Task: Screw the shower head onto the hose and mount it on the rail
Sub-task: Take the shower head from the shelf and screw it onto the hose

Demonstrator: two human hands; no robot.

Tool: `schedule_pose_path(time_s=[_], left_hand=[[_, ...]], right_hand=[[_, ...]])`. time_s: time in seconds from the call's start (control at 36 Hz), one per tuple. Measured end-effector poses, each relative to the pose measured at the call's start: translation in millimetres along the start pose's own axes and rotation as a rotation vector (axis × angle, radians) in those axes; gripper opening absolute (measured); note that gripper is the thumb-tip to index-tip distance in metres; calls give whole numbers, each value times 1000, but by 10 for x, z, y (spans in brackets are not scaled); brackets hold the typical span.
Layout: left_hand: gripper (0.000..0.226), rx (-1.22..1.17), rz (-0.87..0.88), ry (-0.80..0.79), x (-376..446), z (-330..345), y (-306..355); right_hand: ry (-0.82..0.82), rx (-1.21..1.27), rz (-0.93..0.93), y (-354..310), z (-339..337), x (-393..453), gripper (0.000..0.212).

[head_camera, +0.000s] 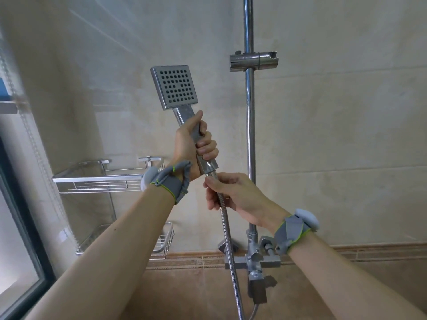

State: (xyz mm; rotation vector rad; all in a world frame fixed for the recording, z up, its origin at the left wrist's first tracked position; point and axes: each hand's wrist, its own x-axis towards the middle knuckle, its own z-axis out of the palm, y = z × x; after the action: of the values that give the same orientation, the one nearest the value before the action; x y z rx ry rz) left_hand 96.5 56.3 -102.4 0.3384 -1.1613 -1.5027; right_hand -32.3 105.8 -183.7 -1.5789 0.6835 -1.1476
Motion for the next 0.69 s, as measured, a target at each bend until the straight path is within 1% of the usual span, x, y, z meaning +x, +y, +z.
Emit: schedule_pose_path(time_s=[0.08, 0.14, 0.17, 0.19, 0.25, 0.31, 0.33, 0.36, 0.42, 0.47, 0.53, 0.61, 0.64, 0.69], left_hand=[[44, 18, -23, -33, -16, 10, -6], [44, 17, -28, -25, -17, 16, -10], [44, 18, -26, -16, -17, 22, -8], [44, 23, -23, 0, -14, 27, -9], [43, 40, -24, 40, -13, 42, -26], [42, 51, -33, 58, -15, 66, -59], [42, 57, -35, 59, -17, 91, -82], [42, 63, -34, 59, -17, 114, -103], [42, 64, -25, 58, -18, 163, -135], [43, 61, -14, 53, -23, 206, -154], [42, 67, -7, 47, -31, 231, -166], [41, 64, -6, 27, -57, 230, -168], [41, 62, -14, 6, -69, 227, -158], [41, 62, -46, -57, -89, 205, -140]], right_hand=[[-124, 129, 102, -21, -60, -14, 21], [-147, 164, 129, -19, -61, -11, 22], [-130, 141, 127, -16, -49, -5, 22], [-93, 81, 113, -19, -29, 3, 22], [20, -137, 65, -19, 36, 22, 19], [96, -363, 49, -11, 111, 70, 29], [128, -425, 59, 0, 143, 99, 36], [175, -443, 78, 15, 169, 131, 41], [301, -387, 114, 49, 189, 203, 41], [409, -335, 155, 59, 196, 237, 35], [450, -333, 195, 54, 205, 246, 25], [418, -297, 251, 34, 203, 234, 22], [378, -257, 270, 22, 192, 227, 25], [223, -153, 316, 11, 154, 212, 36]])
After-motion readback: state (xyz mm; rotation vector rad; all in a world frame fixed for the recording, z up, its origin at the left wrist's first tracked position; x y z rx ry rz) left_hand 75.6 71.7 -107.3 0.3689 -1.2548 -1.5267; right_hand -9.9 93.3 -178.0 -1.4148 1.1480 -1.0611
